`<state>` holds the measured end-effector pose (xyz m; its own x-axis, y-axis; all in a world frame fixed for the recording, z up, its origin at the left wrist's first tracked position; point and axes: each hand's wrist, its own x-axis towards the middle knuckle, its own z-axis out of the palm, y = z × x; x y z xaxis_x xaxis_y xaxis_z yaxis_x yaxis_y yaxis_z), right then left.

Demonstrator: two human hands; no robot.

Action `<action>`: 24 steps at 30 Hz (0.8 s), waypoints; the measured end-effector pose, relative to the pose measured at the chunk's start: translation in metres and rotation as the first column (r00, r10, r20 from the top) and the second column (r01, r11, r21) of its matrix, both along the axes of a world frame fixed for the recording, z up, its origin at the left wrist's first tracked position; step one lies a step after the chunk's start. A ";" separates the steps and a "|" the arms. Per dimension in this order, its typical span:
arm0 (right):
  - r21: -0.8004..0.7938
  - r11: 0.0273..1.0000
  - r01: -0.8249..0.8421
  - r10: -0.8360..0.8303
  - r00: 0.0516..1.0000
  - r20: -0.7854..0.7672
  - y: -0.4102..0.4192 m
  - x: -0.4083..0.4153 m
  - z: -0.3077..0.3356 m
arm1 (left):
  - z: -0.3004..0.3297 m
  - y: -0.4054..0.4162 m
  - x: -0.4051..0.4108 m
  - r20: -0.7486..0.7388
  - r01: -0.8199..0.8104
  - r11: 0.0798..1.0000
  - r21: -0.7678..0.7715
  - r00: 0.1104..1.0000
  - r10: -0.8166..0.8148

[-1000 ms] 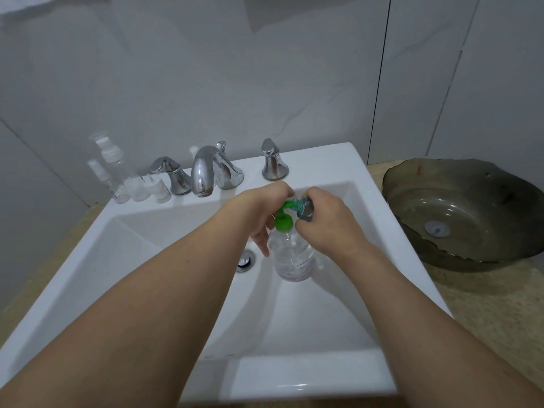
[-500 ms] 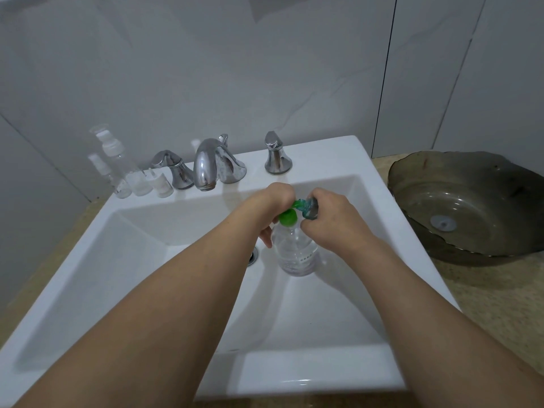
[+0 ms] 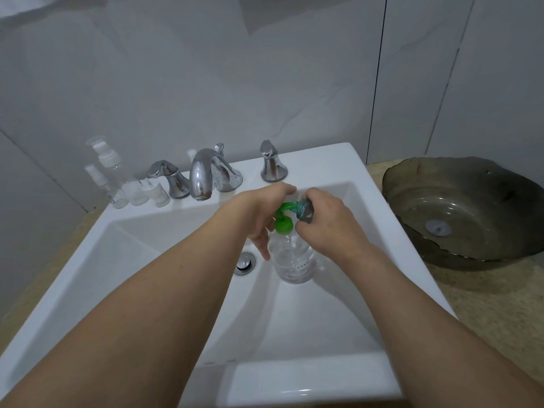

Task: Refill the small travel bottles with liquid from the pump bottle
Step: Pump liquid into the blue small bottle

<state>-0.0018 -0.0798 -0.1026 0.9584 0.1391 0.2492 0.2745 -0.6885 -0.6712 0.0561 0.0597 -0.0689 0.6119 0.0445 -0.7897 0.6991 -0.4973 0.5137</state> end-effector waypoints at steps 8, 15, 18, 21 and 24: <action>-0.004 1.000 0.017 -0.017 0.998 -0.053 0.000 0.000 0.000 | -0.001 -0.012 -0.010 0.148 -0.055 0.985 0.161 0.988 0.031; -0.034 0.999 0.018 -0.022 0.991 -0.129 0.000 0.001 -0.003 | -0.008 -0.017 -0.014 0.218 -0.088 0.976 0.197 0.975 0.044; -0.029 0.999 0.012 -0.016 0.992 -0.125 0.001 0.001 -0.004 | -0.008 -0.016 -0.015 0.223 -0.096 0.976 0.193 0.974 0.052; -0.038 0.999 0.005 -0.010 0.994 -0.113 0.001 0.001 -0.003 | -0.010 -0.014 -0.014 0.207 -0.107 0.975 0.195 0.976 0.065; -0.019 1.000 0.003 -0.004 0.998 -0.067 0.001 -0.001 0.000 | -0.003 -0.009 -0.012 0.159 -0.114 0.983 0.147 0.983 0.090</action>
<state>-0.0026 -0.0787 -0.1031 0.9735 0.1395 0.1814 0.2264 -0.7023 -0.6749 0.0441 0.0504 -0.0722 0.7095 0.2272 -0.6671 0.6704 -0.5095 0.5395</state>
